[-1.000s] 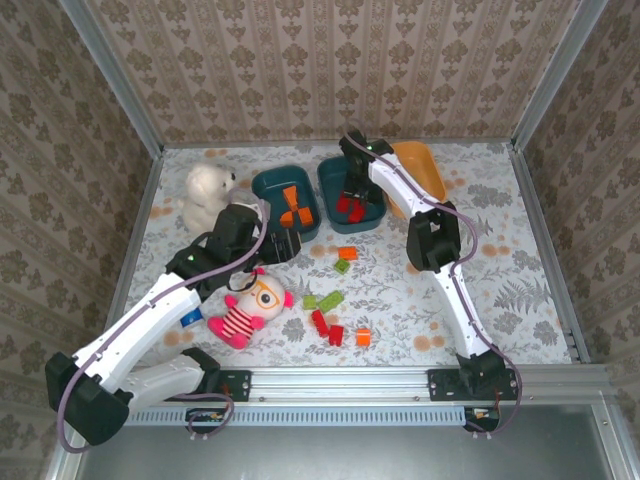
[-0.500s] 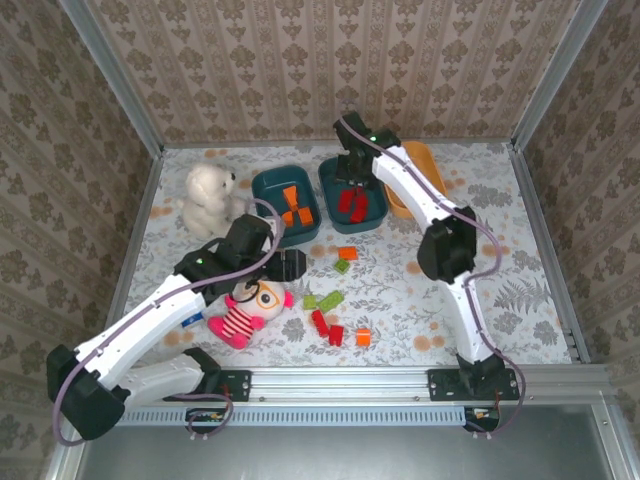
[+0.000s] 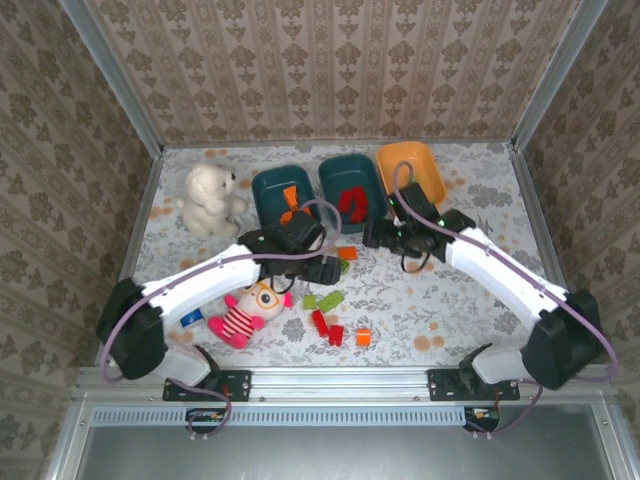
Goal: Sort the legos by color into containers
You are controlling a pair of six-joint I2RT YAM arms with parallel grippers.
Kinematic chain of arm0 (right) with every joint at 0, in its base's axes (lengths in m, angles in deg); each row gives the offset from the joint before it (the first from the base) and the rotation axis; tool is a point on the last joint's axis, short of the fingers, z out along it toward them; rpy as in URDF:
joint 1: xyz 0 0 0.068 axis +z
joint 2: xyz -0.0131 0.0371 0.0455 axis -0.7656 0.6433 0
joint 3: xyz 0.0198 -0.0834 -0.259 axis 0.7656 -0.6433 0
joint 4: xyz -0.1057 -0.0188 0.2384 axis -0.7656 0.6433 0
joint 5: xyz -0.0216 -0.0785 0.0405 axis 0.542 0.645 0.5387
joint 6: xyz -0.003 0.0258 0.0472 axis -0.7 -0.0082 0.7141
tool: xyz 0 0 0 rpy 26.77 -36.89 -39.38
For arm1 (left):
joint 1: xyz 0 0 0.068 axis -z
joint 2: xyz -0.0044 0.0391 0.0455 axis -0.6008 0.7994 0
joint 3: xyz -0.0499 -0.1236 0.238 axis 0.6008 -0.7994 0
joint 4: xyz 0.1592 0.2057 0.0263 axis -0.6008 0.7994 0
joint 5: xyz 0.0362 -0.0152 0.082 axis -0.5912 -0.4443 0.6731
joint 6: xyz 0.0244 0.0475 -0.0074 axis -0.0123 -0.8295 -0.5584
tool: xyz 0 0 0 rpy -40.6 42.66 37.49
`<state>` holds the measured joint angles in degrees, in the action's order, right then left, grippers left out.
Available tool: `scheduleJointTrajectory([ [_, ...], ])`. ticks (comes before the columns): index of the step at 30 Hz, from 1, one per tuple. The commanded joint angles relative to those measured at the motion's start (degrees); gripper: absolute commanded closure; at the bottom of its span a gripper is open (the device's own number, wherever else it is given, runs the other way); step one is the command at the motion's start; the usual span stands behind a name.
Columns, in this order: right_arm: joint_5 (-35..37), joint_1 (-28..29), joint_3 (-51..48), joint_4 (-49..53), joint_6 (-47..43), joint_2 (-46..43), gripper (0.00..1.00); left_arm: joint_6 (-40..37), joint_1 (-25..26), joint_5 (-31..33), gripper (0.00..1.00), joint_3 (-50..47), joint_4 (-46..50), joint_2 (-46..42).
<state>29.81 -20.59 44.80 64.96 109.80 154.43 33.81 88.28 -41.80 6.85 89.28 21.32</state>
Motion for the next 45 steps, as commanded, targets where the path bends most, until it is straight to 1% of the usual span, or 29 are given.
scheduleJointTrajectory([
  [1,-3.01,1.12,-5.09,-0.41,1.29,-9.87,0.18,5.44,1.46,4.16,0.08,5.77,-0.56,7.33],
  [2,-3.08,1.19,-6.51,0.10,1.32,-12.11,0.16,6.69,1.62,5.02,0.04,7.84,0.24,9.46],
  [4,-3.17,1.22,-9.47,1.56,1.21,-17.51,0.11,8.87,1.81,6.52,0.04,12.51,2.68,14.94],
  [7,-3.51,1.13,-12.11,3.79,1.11,-23.77,0.08,11.09,1.82,8.38,0.04,18.45,5.94,21.45],
  [9,-3.85,1.13,-12.34,5.55,1.04,-26.24,0.08,12.39,1.74,10.58,0.03,21.20,7.24,24.07],
  [12,-4.01,1.13,-11.74,8.33,-0.01,-28.18,0.08,13.43,1.36,10.91,0.00,24.46,7.14,28.16],
  [15,-3.03,0.88,-10.07,11.25,-2.09,-28.55,0.07,13.87,1.30,9.95,0.00,28.16,7.97,32.29],
  [20,-3.43,0.44,-8.86,11.75,-3.35,-28.24,0.07,14.39,0.95,11.49,0.03,30.83,7.50,36.49],
  [24,-3.72,-0.05,-8.83,12.16,-3.76,-28.15,0.07,14.53,0.11,12.48,0.10,31.85,7.90,38.97],
  [28,-4.65,-0.68,-9.24,12.25,-3.82,-28.24,0.07,13.80,-0.13,12.41,0.22,31.51,5.30,39.77],
  [31,-5.05,-0.87,-9.54,12.01,-3.89,-28.23,0.07,13.14,-0.19,12.32,0.29,32.10,4.86,40.43],
  [37,-5.75,-1.20,-10.03,11.42,-3.82,-27.76,0.07,12.35,-0.12,12.07,0.55,32.13,4.60,40.55],
  [40,-5.89,-1.33,-9.96,11.20,-4.06,-27.40,0.07,12.75,0.19,12.71,0.57,31.30,5.63,38.00],
  [45,-5.76,-1.59,-9.42,10.63,-4.28,-26.63,0.07,14.02,1.53,15.02,0.59,27.04,7.48,28.67],
])
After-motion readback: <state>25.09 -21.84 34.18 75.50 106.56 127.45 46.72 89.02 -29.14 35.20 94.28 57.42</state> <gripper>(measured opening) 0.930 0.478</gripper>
